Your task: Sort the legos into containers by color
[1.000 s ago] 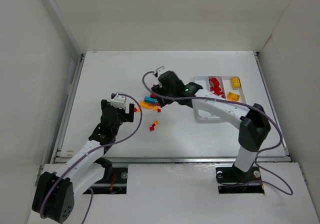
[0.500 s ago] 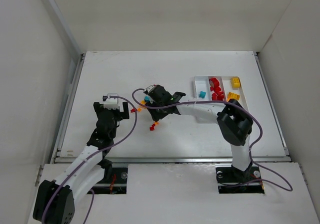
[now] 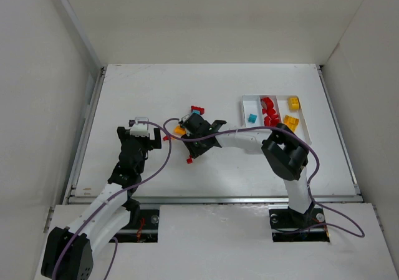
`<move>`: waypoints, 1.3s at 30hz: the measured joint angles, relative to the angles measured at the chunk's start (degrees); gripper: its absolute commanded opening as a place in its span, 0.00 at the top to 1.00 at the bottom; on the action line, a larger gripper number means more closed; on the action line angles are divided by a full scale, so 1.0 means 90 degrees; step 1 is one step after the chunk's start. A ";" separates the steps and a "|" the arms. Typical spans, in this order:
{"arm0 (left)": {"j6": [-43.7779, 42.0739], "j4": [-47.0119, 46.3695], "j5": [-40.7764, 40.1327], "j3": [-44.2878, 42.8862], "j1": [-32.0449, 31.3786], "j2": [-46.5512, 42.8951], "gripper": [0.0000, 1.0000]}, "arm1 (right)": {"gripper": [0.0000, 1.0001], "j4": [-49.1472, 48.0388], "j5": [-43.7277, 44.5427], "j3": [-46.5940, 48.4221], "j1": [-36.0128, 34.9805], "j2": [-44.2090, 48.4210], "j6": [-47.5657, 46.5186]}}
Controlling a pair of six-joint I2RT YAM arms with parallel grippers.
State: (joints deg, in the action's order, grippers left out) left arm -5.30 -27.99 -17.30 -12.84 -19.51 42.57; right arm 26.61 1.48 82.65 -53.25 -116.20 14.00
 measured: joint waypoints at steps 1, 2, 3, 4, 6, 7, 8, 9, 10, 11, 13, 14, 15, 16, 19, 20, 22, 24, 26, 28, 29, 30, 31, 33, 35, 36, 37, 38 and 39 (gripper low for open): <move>-0.0012 -0.0007 0.0017 0.0000 0.0000 0.0000 0.00 | 0.56 -0.0007 0.0002 0.0000 -0.0002 -0.0010 0.0015; -0.0024 -0.0010 0.0019 0.0000 0.0002 0.0000 0.00 | 0.58 -0.0007 0.0000 0.0010 -0.0002 -0.0012 0.0022; -0.0027 -0.0010 0.0027 0.0000 0.0002 0.0000 0.00 | 0.60 -0.0012 0.0000 0.0015 -0.0002 -0.0019 0.0032; -0.0027 -0.0010 0.0036 0.0000 0.0010 -0.0005 0.00 | 0.67 -0.0012 0.0000 0.0019 -0.0002 -0.0024 0.0039; -0.0034 -0.0012 0.0044 0.0002 0.0024 -0.0015 0.00 | 0.76 -0.0012 0.0005 0.0046 -0.0002 -0.0036 0.0039; -0.0044 -0.0012 0.0046 0.0002 0.0032 -0.0019 0.00 | 0.86 -0.0012 0.0010 0.0056 -0.0002 -0.0046 0.0044; -0.0056 -0.0010 0.0049 0.0002 0.0034 -0.0024 0.00 | 0.91 -0.0015 0.0012 0.0061 -0.0002 -0.0049 0.0046; -0.0075 -0.0012 0.0051 0.0002 0.0039 -0.0034 0.00 | 0.95 -0.0015 0.0022 0.0063 -0.0002 -0.0049 0.0044; -0.0083 -0.0010 0.0061 0.0002 0.0044 -0.0039 0.00 | 1.00 -0.0012 0.0046 0.0068 -0.0002 -0.0049 0.0058; -0.0095 -0.0012 0.0063 0.0002 0.0049 -0.0041 0.00 | 1.00 -0.0017 0.0068 0.0073 -0.0005 -0.0049 0.0056; -0.0102 -0.0010 0.0087 0.0005 0.0073 -0.0041 0.00 | 1.00 -0.0012 0.0151 0.0073 -0.0002 -0.0039 0.0051; -0.0107 -0.0012 0.0092 0.0005 0.0078 -0.0041 0.00 | 1.00 0.0002 0.0206 0.0073 0.0012 -0.0022 0.0051; -0.0117 -0.0012 0.0095 0.0007 0.0092 -0.0041 0.00 | 1.00 0.0019 0.0255 0.0063 0.0032 0.0015 0.0058; -0.0121 -0.0012 0.0095 0.0010 0.0097 -0.0041 0.00 | 1.00 0.0017 0.0296 0.0022 0.0068 0.0083 0.0063; -0.0131 -0.0012 0.0097 0.0010 0.0100 -0.0044 0.00 | 1.00 0.0085 0.0335 -0.0318 0.0444 0.0707 0.0097; -0.0138 -0.0012 0.0104 0.0010 0.0100 -0.0044 0.00 | 1.00 0.0092 0.0299 -0.0474 0.0699 0.1042 0.0102; -0.0143 -0.0012 0.0134 0.0010 0.0129 -0.0046 0.00 | 1.00 0.0104 0.0260 -0.0709 0.1384 0.1683 0.0112; -0.0146 -0.0019 0.0153 0.0012 0.0141 -0.0049 0.00 | 1.00 0.0085 0.0279 -0.0906 0.2314 0.2324 0.0104; -0.0146 -0.0034 0.0163 0.0022 0.0151 -0.0046 0.00 | 1.00 -0.0007 0.0296 -0.1129 0.3276 0.2832 0.0102; -0.0146 -0.0041 0.0172 0.0027 0.0153 -0.0046 0.00 | 1.00 0.0029 0.0381 -0.1326 0.4150 0.3130 0.0092; -0.0146 -0.0044 0.0180 0.0027 0.0153 -0.0049 0.00 | 1.00 0.0058 0.0420 -0.1406 0.4507 0.3191 0.0087; -0.0146 -0.0053 0.0185 0.0027 0.0153 -0.0046 0.00 | 1.00 0.0085 0.0476 -0.1477 0.4838 0.3198 0.0087; -0.0146 -0.0056 0.0194 0.0029 0.0153 -0.0049 0.00 | 0.94 0.0146 0.0539 -0.1537 0.5178 0.3162 0.0087; -0.0148 -0.0056 0.0223 0.0032 0.0182 -0.0056 0.00 | 0.89 0.0291 0.0668 -0.1613 0.5710 0.2994 0.0073; -0.0146 -0.0056 0.0236 0.0034 0.0189 -0.0083 0.00 | 0.62 0.0355 0.0780 -0.1656 0.6135 0.2754 0.0044; -0.0146 -0.0058 0.0236 0.0036 0.0197 -0.0097 0.00 | 0.51 0.0408 0.0838 -0.1661 0.6305 0.2616 0.0032; -0.0146 -0.0058 0.0238 0.0036 0.0211 -0.0107 0.00 | 0.41 0.0444 0.0920 -0.1661 0.6424 0.2489 0.0010; -0.0146 -0.0061 0.0238 0.0039 0.0219 -0.0109 0.00 | 0.36 0.0493 0.0976 -0.1659 0.6492 0.2368 -0.0027; -0.0146 -0.0058 0.0238 0.0039 0.0221 -0.0112 0.00 | 0.31 0.0563 0.1003 -0.1644 0.6506 0.2276 -0.0056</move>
State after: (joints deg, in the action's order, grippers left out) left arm -6.61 -28.51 -15.16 -12.49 -17.52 41.56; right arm 31.68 10.50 67.85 5.30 -95.72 13.50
